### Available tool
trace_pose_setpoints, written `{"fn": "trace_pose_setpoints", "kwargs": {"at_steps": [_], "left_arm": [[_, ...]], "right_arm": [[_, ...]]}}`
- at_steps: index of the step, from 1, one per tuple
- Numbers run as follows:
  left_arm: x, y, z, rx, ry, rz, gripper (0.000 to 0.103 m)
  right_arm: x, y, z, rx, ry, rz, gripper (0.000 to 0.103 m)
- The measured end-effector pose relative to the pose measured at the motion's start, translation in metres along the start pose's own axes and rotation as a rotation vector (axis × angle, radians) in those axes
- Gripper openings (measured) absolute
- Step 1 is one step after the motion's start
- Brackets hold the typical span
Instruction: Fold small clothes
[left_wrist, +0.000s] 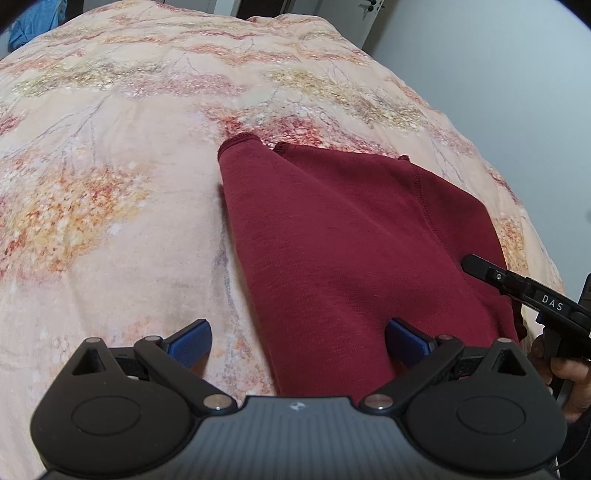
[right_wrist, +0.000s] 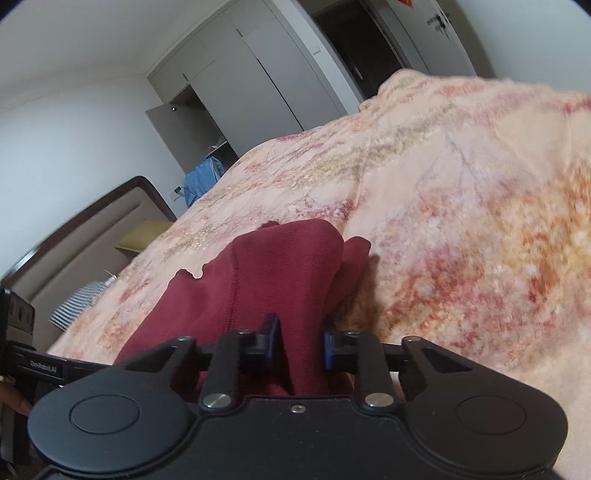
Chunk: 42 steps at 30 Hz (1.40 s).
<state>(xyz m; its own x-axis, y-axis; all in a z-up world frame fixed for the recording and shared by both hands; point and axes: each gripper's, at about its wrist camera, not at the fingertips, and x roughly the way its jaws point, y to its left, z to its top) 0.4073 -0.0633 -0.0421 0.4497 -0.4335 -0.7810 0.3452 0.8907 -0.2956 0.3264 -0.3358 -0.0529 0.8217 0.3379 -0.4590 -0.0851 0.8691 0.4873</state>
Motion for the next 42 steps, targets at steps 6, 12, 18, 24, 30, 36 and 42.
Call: {"fn": "trace_pose_setpoints", "kwargs": {"at_steps": [6,12,18,24,30,36,42], "left_arm": [[-0.007,0.006,-0.005,-0.025,-0.047,-0.107,0.069],[-0.024,0.019,-0.005,-0.101,-0.133,-0.152,0.035],[-0.066,0.026,0.006,-0.037,-0.261,-0.065,0.031],[-0.099,0.077,0.023,-0.136,-0.317,0.037,0.031],[-0.109,0.141,0.03,-0.26,-0.298,0.138,0.033],[-0.091,0.169,0.012,-0.337,-0.267,0.164,0.043],[-0.088,0.161,0.017,-0.324,-0.271,0.182,0.052]], "right_arm": [[-0.005,0.032,-0.001,-0.104,-0.061,-0.071,0.017],[-0.018,0.083,0.009,-0.277,-0.143,-0.035,0.016],[-0.003,0.124,0.024,-0.345,-0.196,0.056,0.016],[0.066,0.159,0.049,-0.254,-0.154,0.185,0.016],[0.147,0.181,0.045,-0.187,-0.009,0.22,0.016],[0.171,0.175,0.032,-0.192,0.045,0.156,0.018],[0.165,0.166,0.029,-0.197,0.049,0.123,0.03]]}}
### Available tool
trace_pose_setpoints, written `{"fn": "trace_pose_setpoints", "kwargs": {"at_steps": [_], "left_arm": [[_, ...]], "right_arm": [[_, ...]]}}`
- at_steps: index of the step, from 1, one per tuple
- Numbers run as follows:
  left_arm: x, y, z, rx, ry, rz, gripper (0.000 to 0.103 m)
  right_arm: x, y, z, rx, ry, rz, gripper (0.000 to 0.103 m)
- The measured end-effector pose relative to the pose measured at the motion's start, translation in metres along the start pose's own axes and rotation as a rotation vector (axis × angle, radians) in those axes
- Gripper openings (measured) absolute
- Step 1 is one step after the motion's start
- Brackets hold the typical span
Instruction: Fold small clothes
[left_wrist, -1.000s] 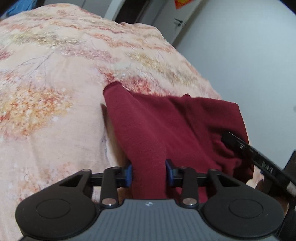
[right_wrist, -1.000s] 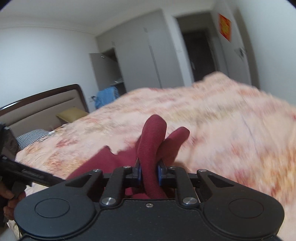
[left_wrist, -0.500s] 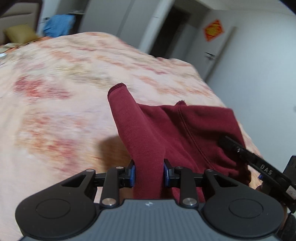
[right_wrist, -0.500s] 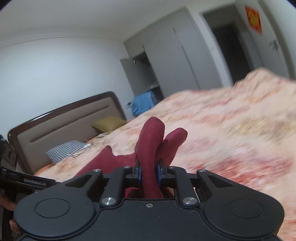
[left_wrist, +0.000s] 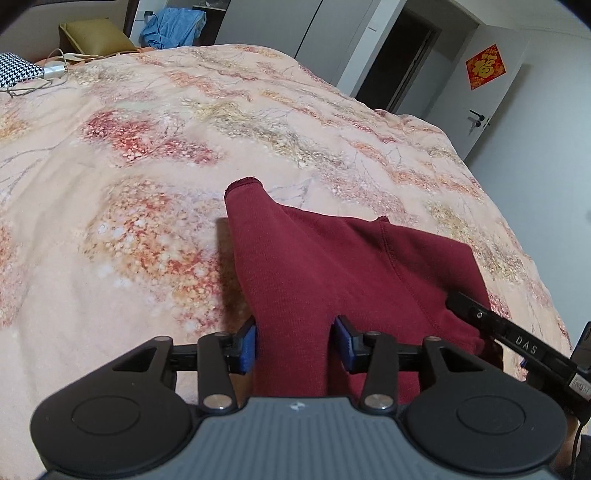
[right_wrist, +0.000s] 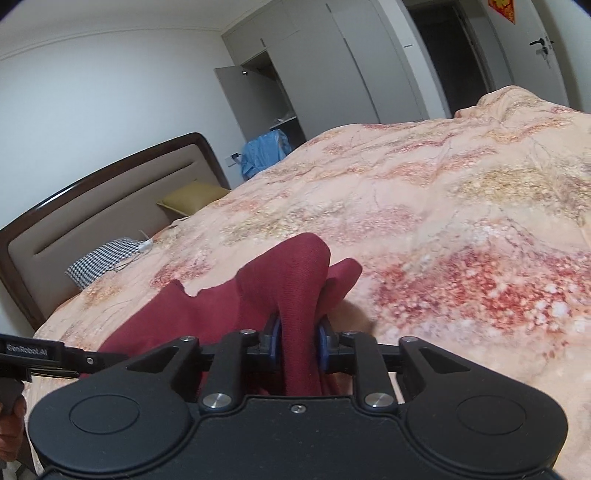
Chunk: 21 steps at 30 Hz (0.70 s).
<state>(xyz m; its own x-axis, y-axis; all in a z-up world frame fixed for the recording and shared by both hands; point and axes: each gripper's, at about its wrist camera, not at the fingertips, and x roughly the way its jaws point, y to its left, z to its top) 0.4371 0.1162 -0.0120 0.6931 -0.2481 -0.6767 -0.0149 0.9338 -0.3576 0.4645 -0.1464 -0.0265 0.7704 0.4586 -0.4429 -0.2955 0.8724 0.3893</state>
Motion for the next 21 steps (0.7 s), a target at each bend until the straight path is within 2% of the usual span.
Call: {"fn": "trace_pose_setpoints", "kwargs": {"at_steps": [3,5,6,7,11,16,18,21], "left_arm": [[-0.007,-0.007,-0.001,0.005,-0.003,0.022,0.073],[-0.018,-0.016,-0.003,0.027,-0.024,0.042,0.081],[-0.025,-0.021,-0.003,0.04,-0.035,0.051,0.086],[-0.033,-0.027,-0.004,0.051,-0.045,0.057,0.087],[-0.074,-0.048,-0.003,0.087,-0.106,0.059,0.094],[-0.13,-0.078,-0.004,0.143,-0.2,0.074,0.103],[-0.151,-0.088,-0.01,0.165,-0.23,0.08,0.103],[-0.179,-0.098,-0.022,0.172,-0.274,0.092,0.103]], "right_arm": [[-0.012,0.0,0.001,0.005,-0.019,-0.02,0.034],[-0.024,0.003,0.005,-0.018,-0.034,-0.025,0.041],[-0.032,0.007,0.008,-0.037,-0.047,-0.026,0.05],[-0.042,0.011,0.01,-0.058,-0.063,-0.026,0.057],[-0.083,0.033,0.021,-0.155,-0.138,0.0,0.071],[-0.134,0.061,0.034,-0.193,-0.201,0.043,0.094],[-0.154,0.072,0.037,-0.205,-0.212,0.054,0.099],[-0.183,0.088,0.036,-0.222,-0.221,0.069,0.102]]}}
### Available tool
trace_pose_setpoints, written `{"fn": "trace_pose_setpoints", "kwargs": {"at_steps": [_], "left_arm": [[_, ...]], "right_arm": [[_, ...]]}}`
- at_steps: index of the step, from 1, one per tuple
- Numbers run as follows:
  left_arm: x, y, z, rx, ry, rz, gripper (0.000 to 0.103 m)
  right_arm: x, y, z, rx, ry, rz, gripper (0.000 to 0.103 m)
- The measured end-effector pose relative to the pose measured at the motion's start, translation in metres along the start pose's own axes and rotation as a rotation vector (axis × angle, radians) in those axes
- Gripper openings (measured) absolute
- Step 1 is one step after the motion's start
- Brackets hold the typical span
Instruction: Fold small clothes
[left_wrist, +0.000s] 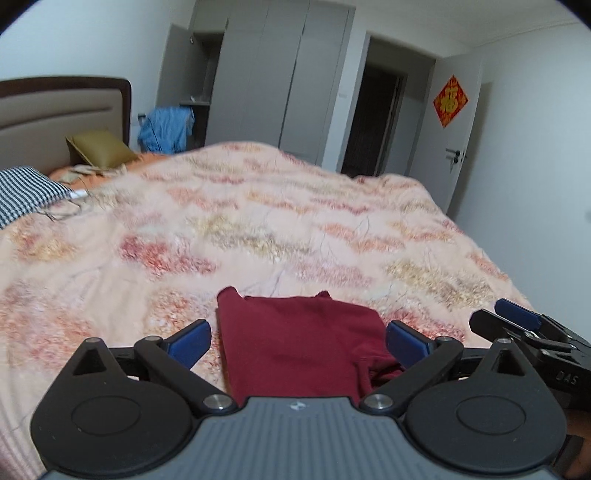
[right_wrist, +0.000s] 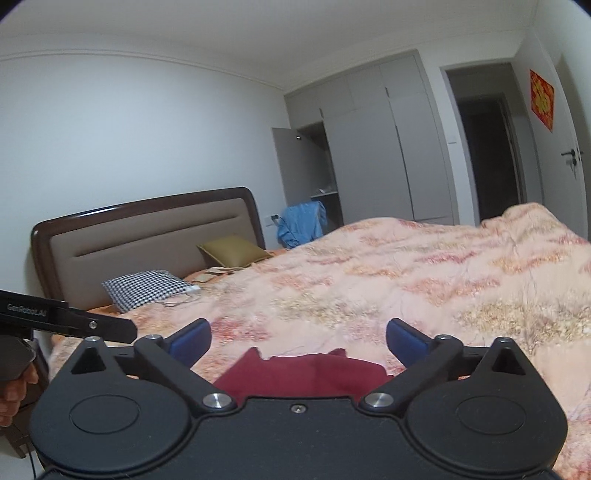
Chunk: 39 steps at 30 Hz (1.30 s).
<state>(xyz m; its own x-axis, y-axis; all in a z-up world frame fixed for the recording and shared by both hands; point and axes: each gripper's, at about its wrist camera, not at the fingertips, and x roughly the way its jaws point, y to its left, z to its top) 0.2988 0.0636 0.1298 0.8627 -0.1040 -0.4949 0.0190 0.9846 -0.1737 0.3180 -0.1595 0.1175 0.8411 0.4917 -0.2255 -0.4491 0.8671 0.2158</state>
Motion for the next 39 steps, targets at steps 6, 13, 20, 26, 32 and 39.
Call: {"fn": "trace_pose_setpoints", "kwargs": {"at_steps": [6,13,20,26,32,39], "left_arm": [[-0.052,-0.004,-0.029,-0.019,-0.054,0.042,0.103],[-0.096,-0.003,-0.091,-0.023,-0.069,0.098,0.103],[-0.116,0.008,-0.143,-0.062,-0.051,0.137,0.103],[-0.121,0.016,-0.166,-0.066,-0.033,0.168,0.103],[-0.122,0.018,-0.173,-0.071,-0.02,0.165,0.103],[-0.12,0.017,-0.175,-0.074,-0.007,0.16,0.103]], "right_arm": [[-0.051,0.032,-0.005,-0.002,0.016,0.007,0.102],[-0.101,0.057,-0.05,0.009,0.046,-0.028,0.102],[-0.129,0.07,-0.094,-0.01,0.052,-0.104,0.102],[-0.136,0.068,-0.112,-0.005,0.076,-0.135,0.102],[-0.134,0.068,-0.114,0.009,0.092,-0.136,0.102],[-0.131,0.068,-0.114,0.006,0.103,-0.135,0.102]]}}
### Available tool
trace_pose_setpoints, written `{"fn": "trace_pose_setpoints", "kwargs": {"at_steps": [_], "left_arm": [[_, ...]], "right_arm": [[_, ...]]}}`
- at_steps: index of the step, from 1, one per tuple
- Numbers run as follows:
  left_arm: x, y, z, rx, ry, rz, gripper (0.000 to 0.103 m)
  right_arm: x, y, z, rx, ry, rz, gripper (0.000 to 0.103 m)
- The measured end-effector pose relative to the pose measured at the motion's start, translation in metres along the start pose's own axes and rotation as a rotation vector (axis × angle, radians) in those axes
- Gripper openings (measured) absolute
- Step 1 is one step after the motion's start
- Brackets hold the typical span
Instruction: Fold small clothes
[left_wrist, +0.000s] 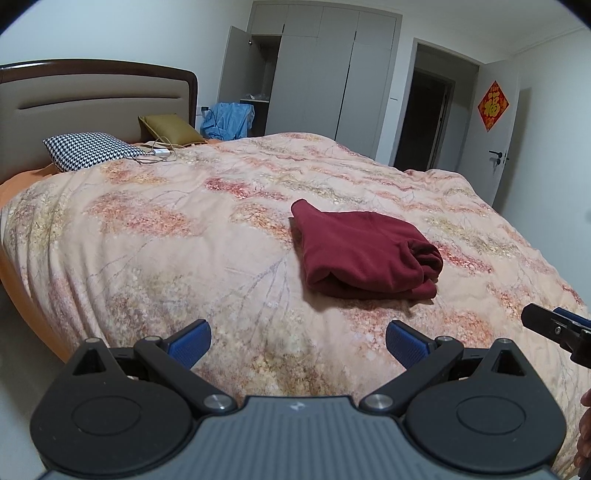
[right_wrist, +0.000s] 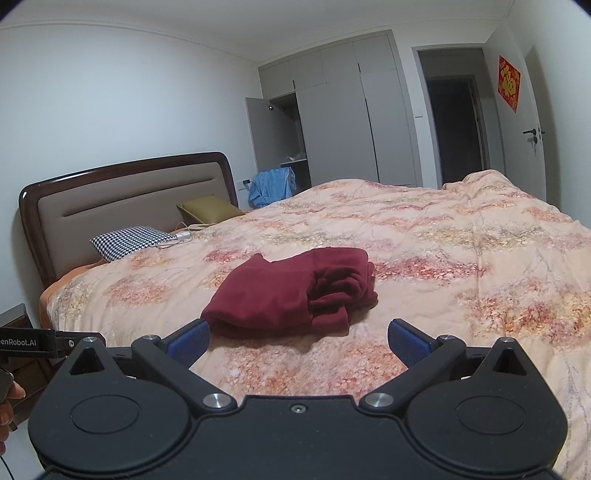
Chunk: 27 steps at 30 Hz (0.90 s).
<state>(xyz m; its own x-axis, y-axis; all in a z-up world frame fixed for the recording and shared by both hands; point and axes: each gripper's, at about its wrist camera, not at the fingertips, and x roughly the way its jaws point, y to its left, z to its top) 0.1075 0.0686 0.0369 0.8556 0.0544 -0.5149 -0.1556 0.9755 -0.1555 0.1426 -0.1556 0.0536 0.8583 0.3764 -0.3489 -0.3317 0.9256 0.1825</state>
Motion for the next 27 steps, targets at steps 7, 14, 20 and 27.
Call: {"fn": "trace_pose_setpoints", "kwargs": {"at_steps": [7,14,20,27], "left_arm": [[0.002,-0.001,-0.002,0.001,-0.014,0.045,0.103],[0.008,-0.004,-0.006,0.039,-0.039,0.145,0.103],[0.013,-0.002,-0.011,0.033,-0.045,0.135,0.103],[0.022,-0.003,-0.013,0.043,-0.025,0.136,0.103]], "right_arm": [[0.006,0.0,-0.005,-0.004,0.028,-0.004,0.102],[0.013,0.0,-0.008,-0.017,0.038,-0.021,0.102],[0.016,0.0,-0.009,-0.021,0.041,-0.023,0.102],[0.026,0.0,-0.01,-0.025,0.054,-0.022,0.102]]}}
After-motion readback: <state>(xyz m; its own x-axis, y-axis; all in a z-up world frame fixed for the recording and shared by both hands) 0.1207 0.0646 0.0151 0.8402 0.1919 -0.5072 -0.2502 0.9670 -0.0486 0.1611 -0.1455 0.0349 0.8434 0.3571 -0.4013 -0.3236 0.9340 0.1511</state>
